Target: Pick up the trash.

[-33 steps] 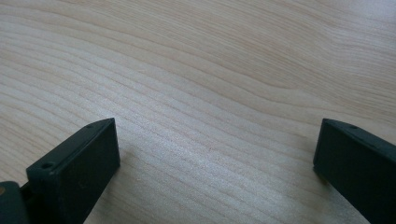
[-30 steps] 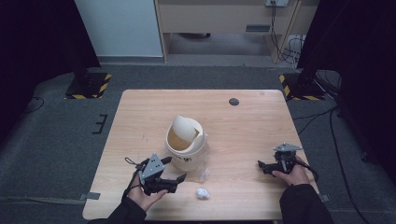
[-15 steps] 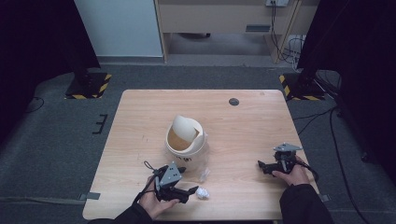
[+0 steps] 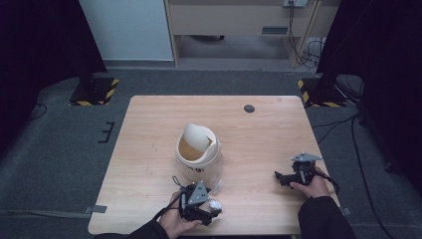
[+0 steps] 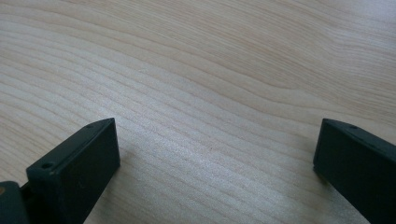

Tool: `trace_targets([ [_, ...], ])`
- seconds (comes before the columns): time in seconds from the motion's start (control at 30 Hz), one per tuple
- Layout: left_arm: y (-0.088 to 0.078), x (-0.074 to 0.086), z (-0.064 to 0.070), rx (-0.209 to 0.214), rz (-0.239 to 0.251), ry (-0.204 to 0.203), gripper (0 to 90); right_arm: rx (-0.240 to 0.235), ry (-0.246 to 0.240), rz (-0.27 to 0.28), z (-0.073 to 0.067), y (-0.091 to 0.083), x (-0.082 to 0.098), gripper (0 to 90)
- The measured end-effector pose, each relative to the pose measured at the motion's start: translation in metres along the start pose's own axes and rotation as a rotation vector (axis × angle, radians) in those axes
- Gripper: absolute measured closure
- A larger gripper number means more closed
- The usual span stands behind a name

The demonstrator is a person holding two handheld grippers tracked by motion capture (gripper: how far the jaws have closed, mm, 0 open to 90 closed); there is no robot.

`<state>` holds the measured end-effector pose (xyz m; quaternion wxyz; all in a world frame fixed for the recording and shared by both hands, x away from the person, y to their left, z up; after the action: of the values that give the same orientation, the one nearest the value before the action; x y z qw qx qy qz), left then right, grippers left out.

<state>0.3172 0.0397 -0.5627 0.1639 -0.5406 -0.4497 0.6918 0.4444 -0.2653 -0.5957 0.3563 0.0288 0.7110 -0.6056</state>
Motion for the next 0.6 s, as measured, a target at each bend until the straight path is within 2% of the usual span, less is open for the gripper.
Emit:
trace_targets([
  [0.13,0.0052,0.0017,0.0042,0.01,-0.032,0.019,26.6,0.0,0.0,0.001,-0.0001,0.0001,-0.0001,0.7],
  [0.37,0.0053,0.004,0.0042,0.016,-0.054,0.012,35.2,-0.001,-0.002,0.001,-0.0002,0.0001,-0.0001,0.7],
  [0.6,0.0051,0.0071,0.0027,0.012,-0.086,0.025,43.7,-0.001,-0.002,0.001,-0.0003,0.0001,-0.0001,0.7],
])
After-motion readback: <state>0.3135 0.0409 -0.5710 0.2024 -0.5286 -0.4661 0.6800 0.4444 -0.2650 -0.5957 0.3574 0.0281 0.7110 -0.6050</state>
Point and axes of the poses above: each handheld gripper's, and its own axes: y roughly forward along the jaws, x roughly out of its underside, z roughly to its right, the point moved 8 cm from there along y, roughly forward along the jaws, and after that the axes turned 12 degrees about -z, right-handed, at the moved point
